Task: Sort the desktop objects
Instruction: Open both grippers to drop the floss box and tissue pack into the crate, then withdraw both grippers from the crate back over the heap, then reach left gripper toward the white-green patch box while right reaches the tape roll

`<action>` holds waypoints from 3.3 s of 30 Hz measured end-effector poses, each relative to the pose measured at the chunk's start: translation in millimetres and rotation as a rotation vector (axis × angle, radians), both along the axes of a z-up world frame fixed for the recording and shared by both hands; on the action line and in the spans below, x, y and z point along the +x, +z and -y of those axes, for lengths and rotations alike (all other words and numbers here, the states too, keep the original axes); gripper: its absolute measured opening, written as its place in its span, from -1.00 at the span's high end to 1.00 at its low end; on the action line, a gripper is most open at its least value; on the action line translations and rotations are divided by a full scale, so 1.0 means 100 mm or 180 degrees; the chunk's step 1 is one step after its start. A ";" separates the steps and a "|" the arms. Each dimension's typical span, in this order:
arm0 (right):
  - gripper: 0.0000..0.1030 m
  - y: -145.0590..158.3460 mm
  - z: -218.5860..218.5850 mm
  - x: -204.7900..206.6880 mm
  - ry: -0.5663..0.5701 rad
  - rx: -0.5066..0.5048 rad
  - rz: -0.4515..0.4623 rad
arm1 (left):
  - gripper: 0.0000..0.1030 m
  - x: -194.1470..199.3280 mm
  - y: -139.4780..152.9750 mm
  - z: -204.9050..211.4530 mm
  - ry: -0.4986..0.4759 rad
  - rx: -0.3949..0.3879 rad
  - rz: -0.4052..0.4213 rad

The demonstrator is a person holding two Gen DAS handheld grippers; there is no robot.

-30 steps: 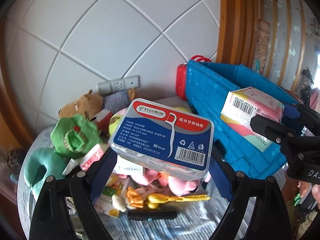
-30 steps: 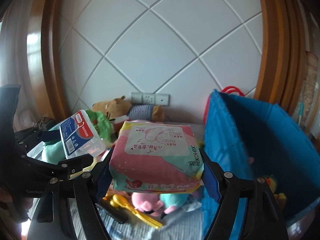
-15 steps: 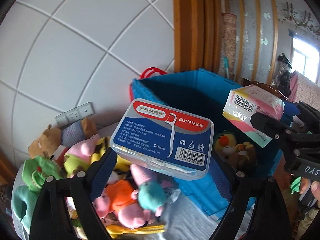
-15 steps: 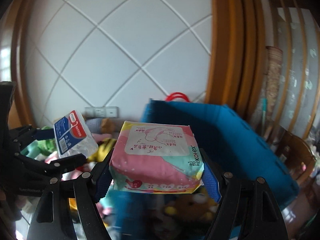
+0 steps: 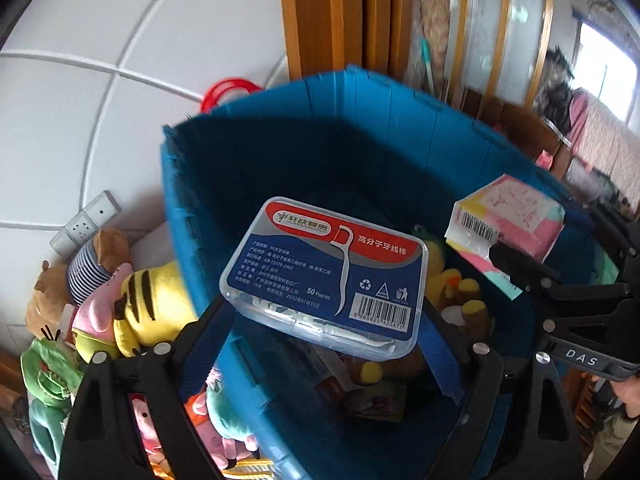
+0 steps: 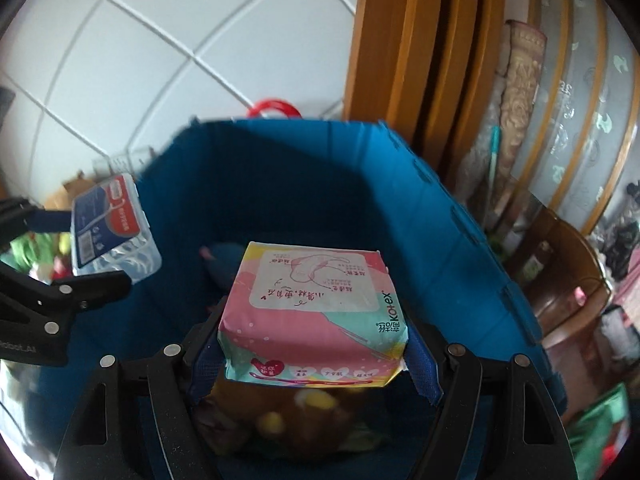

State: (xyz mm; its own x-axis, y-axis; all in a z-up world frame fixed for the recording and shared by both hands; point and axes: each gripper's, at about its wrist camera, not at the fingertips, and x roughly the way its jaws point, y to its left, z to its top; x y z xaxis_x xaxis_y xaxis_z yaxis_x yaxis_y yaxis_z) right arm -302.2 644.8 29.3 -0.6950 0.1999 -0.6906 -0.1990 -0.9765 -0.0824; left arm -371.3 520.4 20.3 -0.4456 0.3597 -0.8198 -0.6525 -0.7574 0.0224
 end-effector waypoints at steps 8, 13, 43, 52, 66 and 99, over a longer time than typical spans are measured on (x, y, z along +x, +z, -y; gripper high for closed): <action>-0.49 -0.15 -0.42 -0.42 -0.0037 -0.0035 0.0425 | -0.74 -0.35 -0.15 -0.52 0.0121 -0.0176 0.0354; -0.49 -0.33 -0.59 -0.58 -0.0051 -0.0114 0.0678 | -0.74 -0.43 -0.30 -0.62 0.0118 -0.0259 0.0481; -0.99 0.11 0.22 0.03 0.0039 -0.0035 -0.0107 | -0.76 0.14 0.23 0.64 0.0432 0.0229 -0.0294; -0.99 0.24 1.33 0.27 0.0438 -0.0055 -0.0647 | -0.76 0.28 0.11 1.87 0.0938 0.0276 -0.0511; -0.99 -0.13 3.05 -0.11 0.1209 -0.0219 -0.0617 | -0.76 0.38 -0.37 4.04 0.1990 0.0201 -0.0422; -0.99 -2.20 5.63 -0.59 0.2664 -0.0613 0.1016 | -0.76 1.20 -2.41 6.79 0.4122 0.0190 0.0826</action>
State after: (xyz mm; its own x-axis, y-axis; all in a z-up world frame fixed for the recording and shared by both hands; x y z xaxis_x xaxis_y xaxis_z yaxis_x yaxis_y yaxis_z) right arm -361.2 81.6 -190.4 -0.3315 -0.4216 -0.8440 0.5840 -0.7943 0.1674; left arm -250.9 -159.1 -221.1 -0.3255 -0.1664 -0.9308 0.5589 -0.8278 -0.0475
